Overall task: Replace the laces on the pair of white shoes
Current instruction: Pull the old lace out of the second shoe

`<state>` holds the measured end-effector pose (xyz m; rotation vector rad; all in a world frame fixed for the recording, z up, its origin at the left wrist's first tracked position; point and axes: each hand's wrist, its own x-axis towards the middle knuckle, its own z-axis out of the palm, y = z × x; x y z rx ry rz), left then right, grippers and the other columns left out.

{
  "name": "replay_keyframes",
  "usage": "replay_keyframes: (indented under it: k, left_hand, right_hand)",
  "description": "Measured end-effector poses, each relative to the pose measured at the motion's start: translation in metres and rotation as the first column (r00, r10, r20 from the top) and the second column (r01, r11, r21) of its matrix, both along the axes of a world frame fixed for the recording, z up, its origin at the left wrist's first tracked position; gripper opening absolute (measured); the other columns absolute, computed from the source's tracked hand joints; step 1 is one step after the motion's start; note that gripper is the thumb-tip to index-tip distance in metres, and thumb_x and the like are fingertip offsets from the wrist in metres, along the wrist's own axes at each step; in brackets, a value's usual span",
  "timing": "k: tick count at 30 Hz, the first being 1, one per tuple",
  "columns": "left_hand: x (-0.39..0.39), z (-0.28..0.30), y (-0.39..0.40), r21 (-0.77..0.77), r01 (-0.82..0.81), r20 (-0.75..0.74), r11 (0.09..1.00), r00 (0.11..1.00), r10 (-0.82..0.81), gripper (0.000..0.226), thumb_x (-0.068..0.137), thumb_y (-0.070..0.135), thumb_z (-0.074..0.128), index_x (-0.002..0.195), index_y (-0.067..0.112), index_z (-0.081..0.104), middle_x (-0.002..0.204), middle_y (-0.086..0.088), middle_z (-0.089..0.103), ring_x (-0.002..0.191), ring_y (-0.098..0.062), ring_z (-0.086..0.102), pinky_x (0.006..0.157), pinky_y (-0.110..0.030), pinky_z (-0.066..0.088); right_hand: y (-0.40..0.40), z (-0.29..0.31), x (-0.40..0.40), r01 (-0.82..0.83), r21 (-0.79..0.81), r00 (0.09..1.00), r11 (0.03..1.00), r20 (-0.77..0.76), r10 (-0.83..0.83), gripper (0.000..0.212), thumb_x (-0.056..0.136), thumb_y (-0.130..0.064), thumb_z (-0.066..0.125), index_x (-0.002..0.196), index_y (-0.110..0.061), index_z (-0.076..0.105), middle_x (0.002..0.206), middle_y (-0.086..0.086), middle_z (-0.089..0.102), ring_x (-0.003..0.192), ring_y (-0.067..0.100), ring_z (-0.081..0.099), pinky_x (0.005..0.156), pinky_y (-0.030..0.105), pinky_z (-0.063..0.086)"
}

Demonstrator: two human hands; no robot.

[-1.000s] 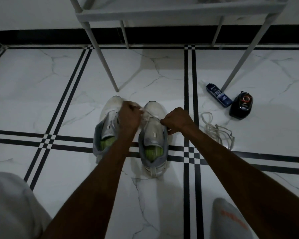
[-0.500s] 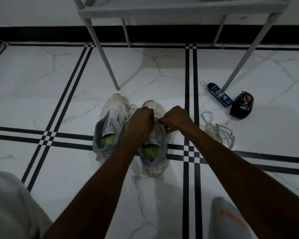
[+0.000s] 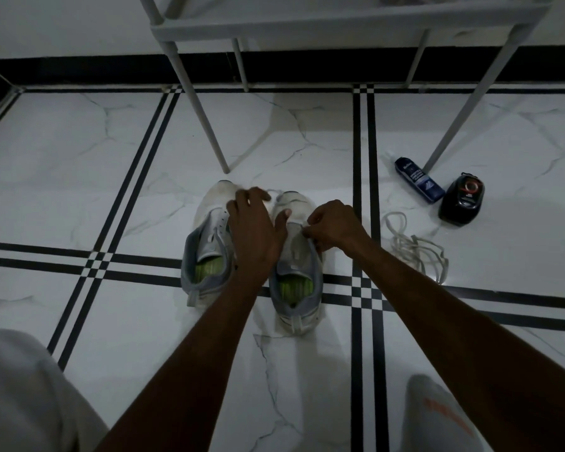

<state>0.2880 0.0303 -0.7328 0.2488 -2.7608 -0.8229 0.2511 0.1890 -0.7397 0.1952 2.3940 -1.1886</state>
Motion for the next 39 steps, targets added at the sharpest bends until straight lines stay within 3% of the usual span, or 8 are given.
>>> replay_keyframes:
  k: [9, 17, 21, 23, 25, 28, 31, 39]
  left_hand:
    - [0.033, -0.029, 0.001, 0.167, 0.069, 0.106, 0.984, 0.99, -0.088, 0.007, 0.086, 0.007, 0.065, 0.084, 0.008, 0.071, 0.082, -0.011, 0.067, 0.081, -0.027, 0.062, 0.071, -0.032, 0.043]
    - [0.033, -0.036, -0.011, 0.267, 0.107, 0.042, 0.958, 0.992, -0.122, 0.013, 0.09, 0.005, 0.06, 0.085, 0.004, 0.072, 0.08, -0.011, 0.066, 0.075, -0.02, 0.06, 0.068, -0.025, 0.039]
    - [0.031, -0.04, -0.014, 0.257, 0.065, 0.041, 0.964, 0.996, -0.078, 0.015, 0.088, 0.006, 0.061, 0.09, 0.002, 0.075, 0.082, -0.013, 0.068, 0.079, -0.024, 0.064, 0.072, -0.03, 0.046]
    - [0.03, -0.043, -0.016, 0.247, 0.036, 0.057, 0.968, 0.997, -0.051, 0.014, 0.087, 0.008, 0.061, 0.085, 0.004, 0.074, 0.075, -0.011, 0.066, 0.073, -0.026, 0.064, 0.068, -0.03, 0.046]
    - [0.03, -0.041, -0.015, 0.242, 0.018, 0.067, 0.97, 0.997, -0.035, 0.012, 0.087, 0.008, 0.062, 0.08, 0.006, 0.071, 0.07, -0.006, 0.061, 0.068, -0.022, 0.061, 0.066, -0.026, 0.04]
    - [0.03, -0.034, -0.01, 0.24, 0.02, 0.086, 0.971, 0.995, -0.042, 0.018, 0.087, 0.007, 0.061, 0.069, 0.008, 0.066, 0.061, -0.002, 0.055, 0.059, -0.019, 0.054, 0.06, -0.028, 0.038]
    - [0.03, -0.034, -0.01, 0.261, 0.032, 0.081, 0.965, 0.995, -0.056, 0.019, 0.087, 0.012, 0.06, 0.07, 0.008, 0.067, 0.062, -0.004, 0.059, 0.059, -0.022, 0.059, 0.059, -0.033, 0.046]
    - [0.032, -0.038, -0.014, 0.309, 0.049, 0.075, 0.95, 0.994, -0.076, 0.024, 0.088, 0.019, 0.054, 0.071, 0.007, 0.065, 0.065, -0.006, 0.062, 0.062, -0.021, 0.059, 0.061, -0.032, 0.045]
  right_hand:
    - [-0.023, -0.007, -0.006, -0.25, 0.121, 0.924, 0.961, -0.266, 0.274, 0.029, 0.083, -0.011, 0.074, 0.111, -0.012, 0.075, 0.116, 0.011, 0.071, 0.105, 0.024, 0.067, 0.095, 0.032, 0.052]
    - [-0.035, -0.008, 0.001, -0.304, 0.111, 0.842, 0.946, -0.434, 0.321, 0.013, 0.085, -0.01, 0.069, 0.091, -0.012, 0.08, 0.094, 0.007, 0.076, 0.084, 0.022, 0.07, 0.08, 0.038, 0.058]
    - [-0.006, -0.009, -0.024, 0.192, -0.187, 0.877, 0.963, -0.408, -0.254, 0.013, 0.086, -0.001, 0.063, 0.083, -0.009, 0.073, 0.085, 0.013, 0.074, 0.076, 0.027, 0.072, 0.075, 0.044, 0.061]
    - [0.025, 0.005, -0.042, 0.548, -0.32, 0.692, 0.773, -0.346, -0.634, 0.015, 0.089, 0.0, 0.058, 0.088, -0.014, 0.066, 0.087, 0.009, 0.07, 0.078, 0.023, 0.071, 0.071, 0.046, 0.061]
    - [0.038, 0.019, -0.048, 0.537, -0.443, 0.59, 0.718, -0.411, -0.695, 0.021, 0.089, 0.005, 0.052, 0.087, -0.015, 0.059, 0.084, 0.002, 0.065, 0.077, 0.019, 0.066, 0.067, 0.041, 0.06]
    - [0.008, 0.02, -0.026, 0.15, -0.229, 0.822, 0.962, -0.511, -0.251, 0.015, 0.091, 0.001, 0.057, 0.091, -0.01, 0.067, 0.088, 0.006, 0.069, 0.079, 0.021, 0.067, 0.071, 0.034, 0.057]
    - [-0.023, -0.005, 0.001, -0.209, 0.091, 0.877, 0.974, -0.423, 0.228, 0.013, 0.085, -0.011, 0.071, 0.096, -0.006, 0.077, 0.098, 0.012, 0.074, 0.09, 0.023, 0.07, 0.085, 0.034, 0.056]
    - [-0.04, -0.019, 0.005, -0.216, 0.324, 0.826, 0.921, -0.442, 0.349, 0.017, 0.091, -0.018, 0.059, 0.086, -0.008, 0.073, 0.089, 0.005, 0.068, 0.085, 0.021, 0.065, 0.065, 0.026, 0.041]
